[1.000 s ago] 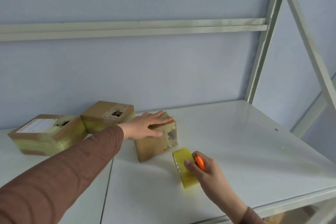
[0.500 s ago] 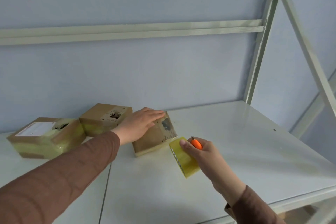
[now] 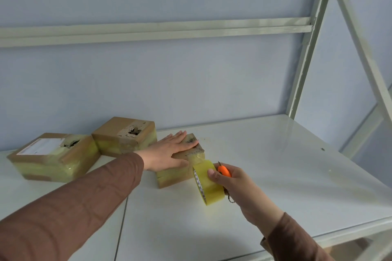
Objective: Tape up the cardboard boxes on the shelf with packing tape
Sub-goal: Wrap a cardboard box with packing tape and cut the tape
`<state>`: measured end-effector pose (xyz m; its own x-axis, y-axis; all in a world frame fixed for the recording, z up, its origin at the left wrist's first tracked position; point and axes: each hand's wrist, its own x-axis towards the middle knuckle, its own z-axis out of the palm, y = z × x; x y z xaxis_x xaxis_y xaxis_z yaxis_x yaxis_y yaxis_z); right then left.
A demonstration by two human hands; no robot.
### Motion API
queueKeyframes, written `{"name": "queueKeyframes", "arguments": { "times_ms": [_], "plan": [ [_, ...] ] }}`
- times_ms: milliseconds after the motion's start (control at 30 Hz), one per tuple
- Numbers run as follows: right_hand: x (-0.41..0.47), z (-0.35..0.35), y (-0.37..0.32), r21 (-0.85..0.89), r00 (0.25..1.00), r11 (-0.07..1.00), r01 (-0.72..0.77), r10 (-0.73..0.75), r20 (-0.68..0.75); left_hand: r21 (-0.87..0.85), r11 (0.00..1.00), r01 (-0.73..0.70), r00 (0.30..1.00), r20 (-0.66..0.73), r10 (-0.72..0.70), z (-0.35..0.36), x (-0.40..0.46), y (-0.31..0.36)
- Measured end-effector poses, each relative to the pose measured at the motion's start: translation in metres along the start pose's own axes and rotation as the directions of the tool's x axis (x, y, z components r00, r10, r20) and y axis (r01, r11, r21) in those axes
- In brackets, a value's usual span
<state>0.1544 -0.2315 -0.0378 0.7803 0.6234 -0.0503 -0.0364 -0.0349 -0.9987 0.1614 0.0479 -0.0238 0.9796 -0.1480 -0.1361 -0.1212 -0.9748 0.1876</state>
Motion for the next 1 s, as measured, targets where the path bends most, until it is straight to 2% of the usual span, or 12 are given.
{"name": "queueKeyframes", "arguments": {
  "times_ms": [133,300,400,567,633,733,800,867,933,1000],
  "plan": [
    [-0.001,0.003,0.010,-0.052,1.000,0.999,0.001,0.001,0.027,0.068,0.994,-0.089,0.990,-0.101,0.096,0.012,-0.006,0.009],
    [-0.006,0.002,0.025,-0.105,0.998,0.993,0.056,-0.057,-0.011,0.060,0.993,-0.099,0.980,-0.165,0.107,0.023,-0.008,0.012],
    [-0.012,0.000,0.032,-0.166,0.992,0.979,0.115,-0.104,0.073,0.070,0.992,-0.101,0.983,-0.147,0.110,0.020,-0.006,0.010],
    [-0.016,0.002,0.033,-0.081,0.971,0.982,0.169,-0.152,0.183,0.108,0.982,-0.154,0.974,-0.148,0.169,0.013,-0.007,0.005],
    [-0.017,0.002,0.030,-0.050,0.981,0.987,0.152,-0.144,0.128,0.170,0.980,-0.104,0.979,-0.157,0.132,0.013,-0.006,0.005],
    [-0.021,0.005,0.030,-0.067,0.990,0.988,0.136,-0.133,0.044,0.237,0.969,0.070,0.992,-0.123,-0.041,0.011,-0.006,0.012],
    [-0.024,0.009,0.027,-0.047,0.986,0.985,0.167,-0.166,0.022,0.155,0.983,0.094,0.993,-0.092,-0.080,0.003,-0.006,0.017],
    [-0.027,0.009,0.016,-0.028,0.977,0.977,0.213,-0.213,-0.006,-0.095,0.994,0.048,0.999,-0.017,-0.050,-0.011,-0.006,0.019],
    [-0.025,0.005,0.001,-0.033,0.962,0.964,0.265,-0.267,-0.055,-0.388,0.920,0.054,0.994,0.107,-0.014,-0.027,-0.003,0.023],
    [-0.019,0.003,-0.013,-0.021,0.950,0.954,0.299,-0.300,-0.092,-0.522,0.847,0.101,0.979,0.204,0.009,-0.041,-0.001,0.028]
  ]
}}
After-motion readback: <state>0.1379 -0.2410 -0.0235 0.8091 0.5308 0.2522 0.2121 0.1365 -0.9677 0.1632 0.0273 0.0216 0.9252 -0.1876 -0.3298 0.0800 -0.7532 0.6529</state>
